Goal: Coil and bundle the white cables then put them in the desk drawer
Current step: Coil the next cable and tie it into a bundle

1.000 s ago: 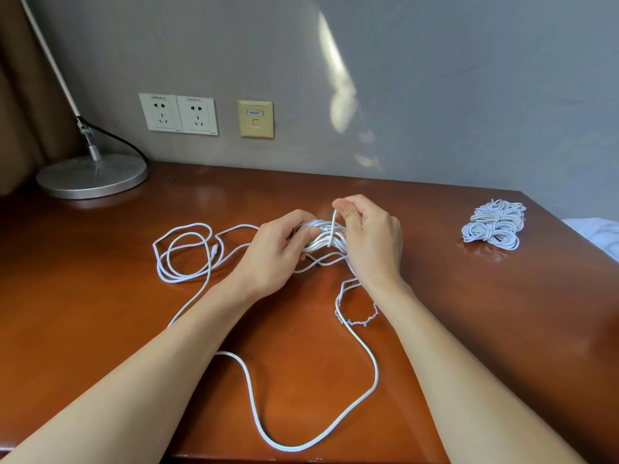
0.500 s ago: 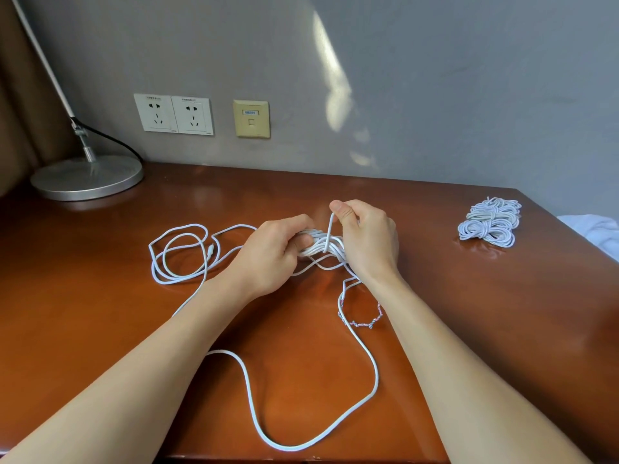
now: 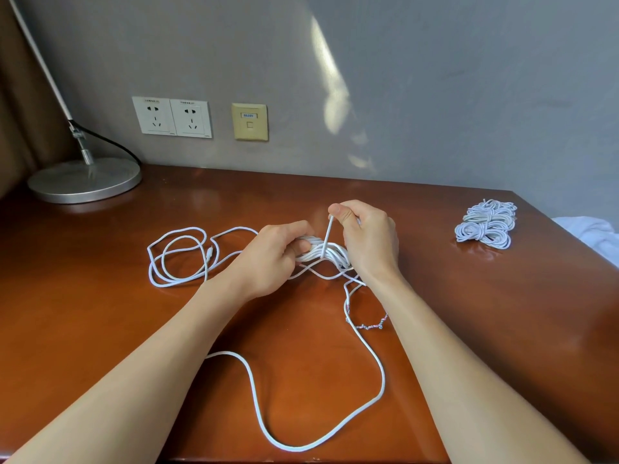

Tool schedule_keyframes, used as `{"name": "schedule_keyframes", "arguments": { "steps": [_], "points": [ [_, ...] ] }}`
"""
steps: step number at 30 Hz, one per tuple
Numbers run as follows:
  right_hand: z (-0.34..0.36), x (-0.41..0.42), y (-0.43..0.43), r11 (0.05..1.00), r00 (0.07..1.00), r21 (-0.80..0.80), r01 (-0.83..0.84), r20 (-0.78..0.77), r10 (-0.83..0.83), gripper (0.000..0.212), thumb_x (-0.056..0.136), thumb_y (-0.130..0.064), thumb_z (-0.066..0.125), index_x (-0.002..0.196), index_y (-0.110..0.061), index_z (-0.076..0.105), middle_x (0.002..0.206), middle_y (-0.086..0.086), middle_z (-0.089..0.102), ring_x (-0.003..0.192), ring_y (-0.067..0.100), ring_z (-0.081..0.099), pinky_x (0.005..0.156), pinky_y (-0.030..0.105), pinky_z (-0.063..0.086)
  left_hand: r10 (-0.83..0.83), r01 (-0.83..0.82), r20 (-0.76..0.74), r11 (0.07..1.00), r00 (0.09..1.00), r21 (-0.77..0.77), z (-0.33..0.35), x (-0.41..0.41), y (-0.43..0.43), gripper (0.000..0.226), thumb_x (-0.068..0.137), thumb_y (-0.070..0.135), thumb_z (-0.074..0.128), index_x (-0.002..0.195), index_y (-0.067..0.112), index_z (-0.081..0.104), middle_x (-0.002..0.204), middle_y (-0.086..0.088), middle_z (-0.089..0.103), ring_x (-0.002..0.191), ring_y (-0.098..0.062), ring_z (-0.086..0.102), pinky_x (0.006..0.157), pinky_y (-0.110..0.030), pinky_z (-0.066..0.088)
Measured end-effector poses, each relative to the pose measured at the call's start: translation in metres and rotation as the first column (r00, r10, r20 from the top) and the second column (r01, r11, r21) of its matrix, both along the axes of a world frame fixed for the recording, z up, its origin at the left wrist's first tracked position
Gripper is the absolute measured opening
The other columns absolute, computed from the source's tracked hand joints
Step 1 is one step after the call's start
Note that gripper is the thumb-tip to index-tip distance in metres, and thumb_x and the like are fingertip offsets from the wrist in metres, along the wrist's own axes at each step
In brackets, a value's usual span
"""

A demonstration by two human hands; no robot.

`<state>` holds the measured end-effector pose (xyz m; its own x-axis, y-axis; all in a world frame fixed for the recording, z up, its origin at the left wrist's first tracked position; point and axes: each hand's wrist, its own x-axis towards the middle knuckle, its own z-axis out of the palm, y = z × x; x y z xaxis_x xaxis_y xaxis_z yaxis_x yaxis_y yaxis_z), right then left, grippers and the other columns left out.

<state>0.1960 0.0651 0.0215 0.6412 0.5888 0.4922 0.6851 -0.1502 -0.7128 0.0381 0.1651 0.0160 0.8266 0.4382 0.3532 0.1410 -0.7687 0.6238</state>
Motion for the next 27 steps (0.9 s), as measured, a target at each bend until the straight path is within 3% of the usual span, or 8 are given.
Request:
{"name": "schedule_keyframes", "arguments": {
  "steps": [4, 8, 11, 14, 16, 19, 22, 27],
  "points": [
    [0.001, 0.006, 0.001, 0.994, 0.990, 0.038, -0.107, -0.093, 0.110, 0.023, 0.097, -0.048, 0.066, 0.094, -0.030, 0.079, 0.088, -0.019, 0.074, 0.091, 0.005, 0.067, 0.077, 0.025, 0.052, -0.019, 0.036, 0.085, 0.978, 0.996, -0.207, -0.004, -0.002, -0.001, 0.023, 0.106, 0.006, 0.047, 0.093, 0.013, 0.064, 0.071, 0.005, 0.059, 0.060, -0.005, 0.048, 0.059, -0.018, 0.039],
    [0.001, 0.009, 0.000, 0.982, 0.971, 0.067, -0.179, -0.147, 0.187, 0.022, 0.096, -0.047, 0.068, 0.087, -0.029, 0.078, 0.080, -0.009, 0.076, 0.080, 0.012, 0.070, 0.073, 0.029, 0.055, -0.013, 0.073, 0.149, 0.912, 0.989, -0.404, -0.003, -0.002, 0.000, 0.025, 0.110, 0.011, 0.043, 0.097, 0.011, 0.064, 0.072, 0.000, 0.060, 0.061, -0.015, 0.047, 0.061, -0.031, 0.041],
    [0.002, 0.008, 0.000, 0.971, 0.951, 0.060, -0.232, -0.197, 0.240, 0.028, 0.097, -0.046, 0.067, 0.088, -0.024, 0.081, 0.076, -0.007, 0.075, 0.075, 0.014, 0.070, 0.071, 0.031, 0.055, -0.024, 0.129, 0.203, 0.842, 0.979, -0.524, -0.003, -0.002, -0.001, 0.028, 0.110, 0.010, 0.042, 0.093, 0.014, 0.064, 0.074, -0.007, 0.060, 0.060, -0.019, 0.045, 0.059, -0.032, 0.040],
    [-0.001, 0.010, 0.001, 0.971, 0.950, -0.003, -0.240, -0.208, 0.234, 0.022, 0.101, -0.030, 0.065, 0.087, -0.024, 0.081, 0.059, -0.015, 0.064, 0.054, 0.007, 0.054, 0.053, 0.024, 0.044, -0.008, 0.182, 0.260, 0.734, 0.966, -0.655, -0.001, 0.000, -0.005, 0.030, 0.105, -0.001, 0.039, 0.090, 0.011, 0.062, 0.073, -0.009, 0.058, 0.058, -0.016, 0.041, 0.056, -0.030, 0.037],
    [-0.003, 0.009, 0.001, 0.968, 0.949, -0.056, -0.243, -0.219, 0.226, 0.024, 0.101, -0.019, 0.062, 0.086, -0.025, 0.079, 0.050, -0.016, 0.053, 0.048, 0.003, 0.043, 0.050, 0.018, 0.034, 0.030, 0.206, 0.300, 0.662, 0.954, -0.720, 0.000, 0.002, -0.008, 0.028, 0.104, -0.003, 0.037, 0.093, 0.007, 0.060, 0.073, -0.008, 0.057, 0.057, -0.013, 0.040, 0.054, -0.028, 0.036],
    [0.000, 0.002, -0.001, 0.958, 0.946, -0.096, -0.272, -0.209, 0.248, 0.027, 0.102, -0.039, 0.061, 0.085, -0.026, 0.078, 0.049, -0.020, 0.053, 0.050, 0.000, 0.049, 0.053, 0.014, 0.035, 0.129, 0.226, 0.358, 0.569, 0.925, -0.791, 0.002, 0.003, -0.009, 0.031, 0.102, -0.004, 0.035, 0.088, 0.005, 0.060, 0.072, -0.008, 0.054, 0.055, -0.011, 0.039, 0.051, -0.024, 0.036],
    [-0.001, -0.003, -0.001, 0.939, 0.938, -0.115, -0.323, -0.168, 0.302, 0.037, 0.101, -0.051, 0.058, 0.070, -0.034, 0.069, 0.052, -0.020, 0.055, 0.054, 0.000, 0.053, 0.061, 0.024, 0.038, 0.225, 0.235, 0.389, 0.504, 0.893, -0.831, 0.003, 0.004, -0.008, 0.029, 0.096, -0.007, 0.035, 0.082, 0.004, 0.059, 0.068, -0.006, 0.053, 0.053, -0.011, 0.038, 0.048, -0.022, 0.036],
    [-0.004, -0.008, 0.000, 0.898, 0.928, -0.232, -0.373, -0.085, 0.363, 0.030, 0.102, -0.049, 0.057, 0.096, -0.031, 0.080, 0.066, -0.035, 0.062, 0.076, -0.012, 0.061, 0.070, 0.016, 0.039, 0.272, 0.306, 0.411, 0.357, 0.870, -0.883, 0.005, 0.003, -0.005, 0.030, 0.094, -0.006, 0.034, 0.083, 0.003, 0.060, 0.068, -0.007, 0.044, 0.053, -0.011, 0.037, 0.045, -0.020, 0.036]
  ]
}}
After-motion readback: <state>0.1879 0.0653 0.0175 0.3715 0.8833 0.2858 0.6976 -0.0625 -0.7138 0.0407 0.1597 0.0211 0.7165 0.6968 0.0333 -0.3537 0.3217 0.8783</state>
